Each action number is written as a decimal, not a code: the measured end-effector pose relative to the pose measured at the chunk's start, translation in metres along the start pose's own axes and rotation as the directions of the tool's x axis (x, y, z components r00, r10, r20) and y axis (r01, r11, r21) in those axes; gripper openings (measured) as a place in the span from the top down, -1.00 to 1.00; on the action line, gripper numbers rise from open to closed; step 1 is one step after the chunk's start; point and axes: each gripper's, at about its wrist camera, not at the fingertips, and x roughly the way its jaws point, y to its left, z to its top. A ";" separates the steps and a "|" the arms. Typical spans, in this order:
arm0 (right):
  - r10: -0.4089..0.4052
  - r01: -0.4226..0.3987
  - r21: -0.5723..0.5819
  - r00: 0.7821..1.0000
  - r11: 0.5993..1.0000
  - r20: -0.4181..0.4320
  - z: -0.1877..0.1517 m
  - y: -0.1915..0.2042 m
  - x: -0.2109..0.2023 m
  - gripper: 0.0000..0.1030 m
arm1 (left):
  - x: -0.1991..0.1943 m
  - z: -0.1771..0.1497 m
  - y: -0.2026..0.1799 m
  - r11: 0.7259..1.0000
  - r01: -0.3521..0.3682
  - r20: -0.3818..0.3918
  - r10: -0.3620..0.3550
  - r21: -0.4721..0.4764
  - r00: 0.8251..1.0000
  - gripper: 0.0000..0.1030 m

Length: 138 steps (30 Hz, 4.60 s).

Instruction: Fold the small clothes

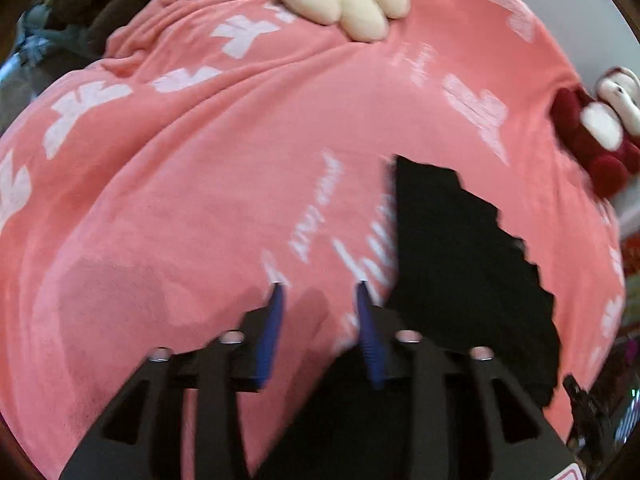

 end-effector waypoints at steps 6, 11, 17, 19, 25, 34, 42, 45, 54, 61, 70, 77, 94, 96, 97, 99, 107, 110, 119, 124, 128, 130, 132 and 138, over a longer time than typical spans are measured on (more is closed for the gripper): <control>0.014 -0.017 -0.119 1.000 0.993 -0.021 -0.026 0.032 -0.014 0.83 | 0.002 -0.025 -0.018 0.971 0.209 -0.110 -0.222 -0.114 0.969 -0.09; 0.035 -0.047 -0.187 0.997 0.981 -0.066 -0.061 0.059 -0.015 0.83 | 0.019 -0.027 -0.018 0.946 0.245 -0.091 -0.269 -0.213 0.959 -0.10; 0.040 -0.054 -0.191 0.997 0.980 -0.073 -0.080 0.064 -0.021 0.83 | 0.023 0.002 0.002 0.954 0.165 0.002 -0.170 -0.249 0.986 0.92; 0.022 -0.036 -0.182 0.997 0.983 -0.077 -0.080 0.058 -0.019 0.77 | 0.026 0.002 0.012 0.959 0.138 0.006 -0.141 -0.248 0.990 0.92; 0.012 -0.020 -0.106 0.997 0.994 -0.079 -0.073 0.030 -0.023 0.64 | 0.018 -0.011 0.000 0.991 0.074 0.049 -0.069 -0.108 0.996 0.83; 0.041 -0.041 -0.086 0.999 0.995 -0.006 0.010 0.034 0.016 0.64 | 0.020 -0.012 -0.005 0.999 0.040 0.016 -0.039 -0.035 0.999 0.80; 0.017 -0.017 -0.005 1.000 1.000 -0.018 -0.007 0.018 0.007 0.58 | 0.002 -0.020 -0.016 0.995 0.048 -0.009 -0.048 0.092 0.999 0.27; -0.036 0.035 -0.102 0.999 0.994 -0.010 -0.051 0.016 -0.035 0.35 | -0.023 -0.041 -0.010 0.985 0.058 -0.008 -0.058 0.162 0.998 -0.14; -0.117 0.113 -0.035 0.982 0.993 -0.147 -0.199 -0.049 -0.142 -0.36 | -0.090 -0.143 0.066 0.991 0.035 -0.151 -0.015 0.129 0.988 -0.32; -0.106 0.115 0.016 0.957 0.993 -0.269 -0.260 -0.063 -0.150 -0.36 | -0.114 -0.201 0.095 0.990 0.054 -0.227 -0.023 0.133 0.974 -0.34; -0.078 0.078 -0.009 0.972 0.997 -0.220 -0.269 -0.051 -0.142 -0.16 | -0.111 -0.220 0.077 0.959 0.007 -0.190 0.049 0.284 0.981 -0.32; -0.038 0.029 -0.048 0.979 0.998 -0.198 -0.272 -0.037 -0.147 0.91 | -0.114 -0.227 0.072 0.946 -0.012 -0.164 0.069 0.325 0.984 0.10; 0.035 -0.018 0.077 0.975 0.997 -0.218 -0.268 -0.051 -0.141 0.82 | -0.115 -0.220 0.080 0.971 0.057 -0.178 -0.015 0.230 0.984 -0.10; 0.051 -0.031 0.093 0.974 0.995 -0.221 -0.267 -0.051 -0.142 0.82 | -0.117 -0.222 0.080 0.967 0.071 -0.172 -0.029 0.243 0.985 0.24; 0.068 -0.045 0.110 0.973 0.993 -0.220 -0.267 -0.053 -0.143 0.86 | -0.118 -0.221 0.081 0.968 0.087 -0.178 -0.045 0.235 0.983 0.54; 0.071 -0.047 0.111 0.974 0.993 -0.217 -0.267 -0.053 -0.145 0.88 | -0.118 -0.218 0.089 0.976 0.141 -0.213 -0.104 0.167 0.972 0.92; 0.068 -0.043 0.112 0.969 0.993 -0.236 -0.270 -0.053 -0.145 0.68 | -0.119 -0.222 0.097 0.984 0.163 -0.224 -0.144 0.069 0.964 0.44; 0.115 -0.083 0.142 0.965 0.986 -0.236 -0.272 -0.053 -0.143 0.40 | -0.120 -0.219 0.098 0.978 0.207 -0.216 -0.200 0.011 0.956 -0.08; 0.140 -0.110 0.147 0.967 0.983 -0.213 -0.260 -0.047 -0.158 0.91 | -0.124 -0.219 0.093 0.966 0.251 -0.215 -0.233 0.058 0.948 0.93; 0.172 -0.148 0.141 0.969 0.979 -0.177 -0.252 -0.043 -0.201 0.92 | -0.169 -0.216 0.092 0.947 0.314 -0.176 -0.299 0.065 0.938 0.93; 0.149 -0.131 0.106 0.972 0.986 -0.181 -0.256 -0.043 -0.236 0.92 | -0.205 -0.224 0.095 0.940 0.333 -0.169 -0.318 0.067 0.933 0.93; 0.140 -0.123 0.100 0.970 0.987 -0.197 -0.263 -0.047 -0.246 0.92 | -0.222 -0.234 0.098 0.939 0.333 -0.189 -0.314 0.081 0.930 0.93; 0.129 -0.111 0.089 0.963 0.990 -0.236 -0.277 -0.053 -0.257 0.92 | -0.237 -0.247 0.100 0.942 0.318 -0.212 -0.291 0.110 0.933 0.93; 0.097 -0.080 0.063 0.935 0.995 -0.342 -0.316 -0.059 -0.270 0.92 | -0.257 -0.290 0.099 0.939 0.247 -0.272 -0.179 0.239 0.946 0.93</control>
